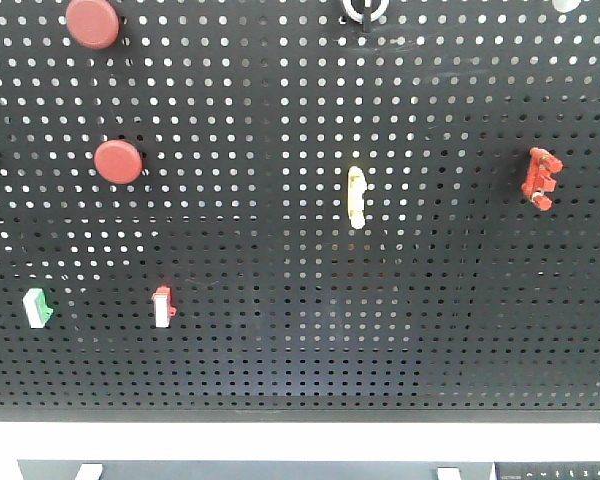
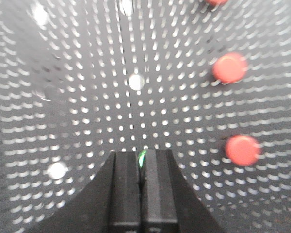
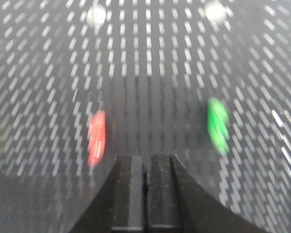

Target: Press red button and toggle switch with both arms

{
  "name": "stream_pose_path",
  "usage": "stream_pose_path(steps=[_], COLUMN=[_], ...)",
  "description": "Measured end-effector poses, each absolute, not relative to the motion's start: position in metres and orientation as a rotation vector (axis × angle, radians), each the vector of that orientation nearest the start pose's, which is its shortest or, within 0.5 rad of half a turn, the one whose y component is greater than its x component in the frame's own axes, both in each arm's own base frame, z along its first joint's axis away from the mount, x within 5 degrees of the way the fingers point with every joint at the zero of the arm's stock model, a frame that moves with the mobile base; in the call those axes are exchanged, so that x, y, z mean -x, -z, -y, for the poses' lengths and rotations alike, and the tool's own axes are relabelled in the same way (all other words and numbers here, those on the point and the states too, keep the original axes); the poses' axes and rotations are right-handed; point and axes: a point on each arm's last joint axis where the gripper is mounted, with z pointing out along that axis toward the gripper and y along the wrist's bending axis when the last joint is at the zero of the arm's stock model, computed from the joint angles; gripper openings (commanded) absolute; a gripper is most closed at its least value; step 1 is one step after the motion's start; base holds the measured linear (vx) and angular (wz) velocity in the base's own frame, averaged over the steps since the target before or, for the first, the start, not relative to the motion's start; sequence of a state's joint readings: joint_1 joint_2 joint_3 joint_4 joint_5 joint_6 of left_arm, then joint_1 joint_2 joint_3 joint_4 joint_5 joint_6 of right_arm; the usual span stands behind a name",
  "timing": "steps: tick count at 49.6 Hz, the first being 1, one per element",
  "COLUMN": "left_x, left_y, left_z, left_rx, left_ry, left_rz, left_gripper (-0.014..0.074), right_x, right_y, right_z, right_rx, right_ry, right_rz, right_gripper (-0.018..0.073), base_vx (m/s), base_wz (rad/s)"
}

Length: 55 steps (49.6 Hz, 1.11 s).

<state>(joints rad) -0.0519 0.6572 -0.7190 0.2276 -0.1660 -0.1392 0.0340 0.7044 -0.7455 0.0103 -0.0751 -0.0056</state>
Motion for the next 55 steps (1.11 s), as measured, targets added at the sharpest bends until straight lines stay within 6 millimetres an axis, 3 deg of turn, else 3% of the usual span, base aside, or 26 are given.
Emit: stream_pose_path(steps=[7, 14, 28, 33, 42, 55], left_x=[-0.169, -0.200, -0.262, -0.281, -0.293, -0.294], left_y=[-0.412, -0.415, -0.462, -0.471, -0.472, -0.472], left_z=[0.026, 0.049, 0.086, 0.095, 0.111, 0.115], left_rx=[-0.193, -0.285, -0.326, -0.313, -0.325, -0.328], left_ry=[0.057, 0.118, 0.187, 0.216, 0.253, 0.266], left_rz=[-1.278, -1.295, -1.247, -1.263, -1.291, -1.298], left_gripper=[0.0001, 0.0001, 0.0001, 0.0001, 0.0001, 0.0001], right_x=[-0.165, -0.172, -0.172, -0.172, -0.172, -0.172], right_y=[-0.408, -0.405, -0.405, -0.405, -0.405, -0.405], right_z=[-0.005, -0.006, -0.006, -0.006, -0.006, -0.006], right_rx=[0.001, -0.016, -0.017, -0.017, -0.018, -0.018], right_ry=[-0.053, -0.073, -0.075, -0.075, -0.076, -0.076], right_rz=[-1.357, -1.374, -1.365, -1.365, -1.365, -1.365], right_gripper=[-0.0003, -0.0003, -0.0003, -0.0003, -0.0003, -0.0003], base_vx=[0.00, 0.00, 0.00, 0.00, 0.00, 0.00], base_wz=[0.00, 0.00, 0.00, 0.00, 0.00, 0.00])
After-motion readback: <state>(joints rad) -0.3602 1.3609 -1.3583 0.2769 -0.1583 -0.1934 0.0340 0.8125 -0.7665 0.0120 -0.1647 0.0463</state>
